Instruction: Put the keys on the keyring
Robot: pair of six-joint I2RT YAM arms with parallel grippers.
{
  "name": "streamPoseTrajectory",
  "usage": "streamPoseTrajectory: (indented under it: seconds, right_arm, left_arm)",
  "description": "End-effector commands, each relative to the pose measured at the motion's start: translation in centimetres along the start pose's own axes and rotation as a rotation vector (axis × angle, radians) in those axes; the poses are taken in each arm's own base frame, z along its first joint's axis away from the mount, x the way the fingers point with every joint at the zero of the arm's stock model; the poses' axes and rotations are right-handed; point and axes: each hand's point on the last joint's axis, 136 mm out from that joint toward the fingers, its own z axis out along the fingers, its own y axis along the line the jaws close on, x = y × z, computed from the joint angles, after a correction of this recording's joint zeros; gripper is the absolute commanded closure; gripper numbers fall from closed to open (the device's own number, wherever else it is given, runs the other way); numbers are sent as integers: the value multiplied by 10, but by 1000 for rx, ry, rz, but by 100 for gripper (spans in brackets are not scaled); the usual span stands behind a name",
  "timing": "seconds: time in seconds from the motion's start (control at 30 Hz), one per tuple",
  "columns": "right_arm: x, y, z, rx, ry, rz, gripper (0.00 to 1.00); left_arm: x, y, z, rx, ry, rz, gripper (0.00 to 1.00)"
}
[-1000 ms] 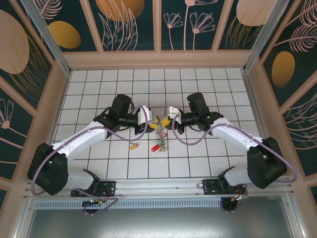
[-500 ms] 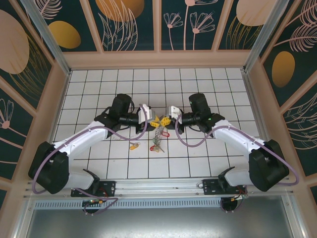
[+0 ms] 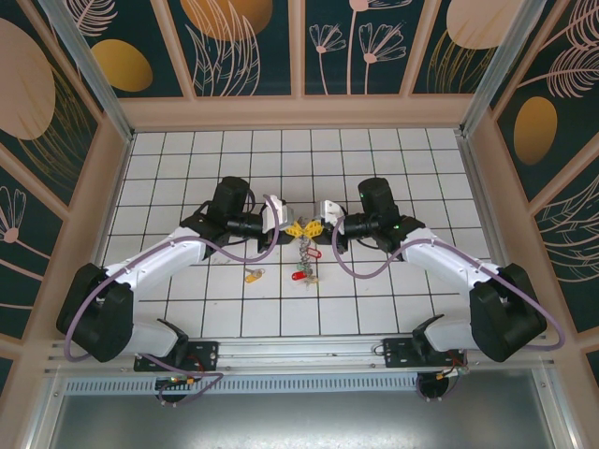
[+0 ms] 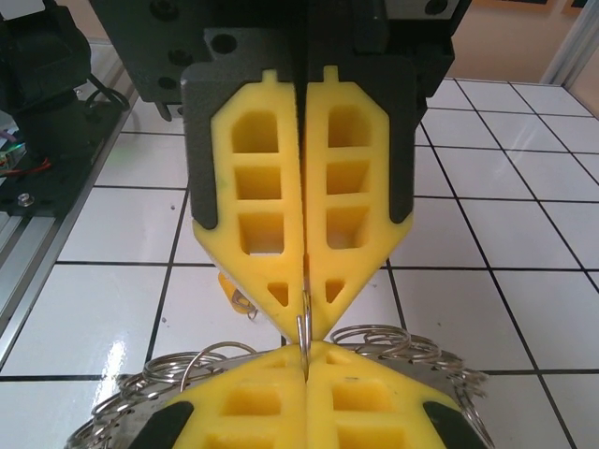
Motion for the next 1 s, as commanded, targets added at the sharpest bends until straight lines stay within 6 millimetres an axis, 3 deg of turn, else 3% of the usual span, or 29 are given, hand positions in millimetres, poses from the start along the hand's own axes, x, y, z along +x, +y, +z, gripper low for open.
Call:
streamPoseTrajectory:
  seconds: [0.0, 0.2, 0.33, 0.43, 0.8, 0.97]
  right_arm:
    - [-31, 4, -3, -18, -102, -89, 100]
    - [-19, 3, 5, -5, -38, -98, 100]
    - [-11, -2, 1, 47, 24, -127, 73]
    - [-12, -5, -5, 94, 49, -168, 67]
    - [-25, -14, -19, 231, 22, -217, 64]
    - [-41, -16, -9, 291, -73, -93, 64]
  left_arm:
    - [-11, -5, 2, 41, -49, 25, 100]
    - [-19, -2, -4, -7, -66, 61, 100]
    - [-16, 6, -14, -119, -16, 130, 100]
    - [-11, 13, -25, -203, 45, 201, 100]
    - [-29, 43, -57, -449, 140, 403, 100]
    - [-32, 59, -78, -544, 148, 367, 100]
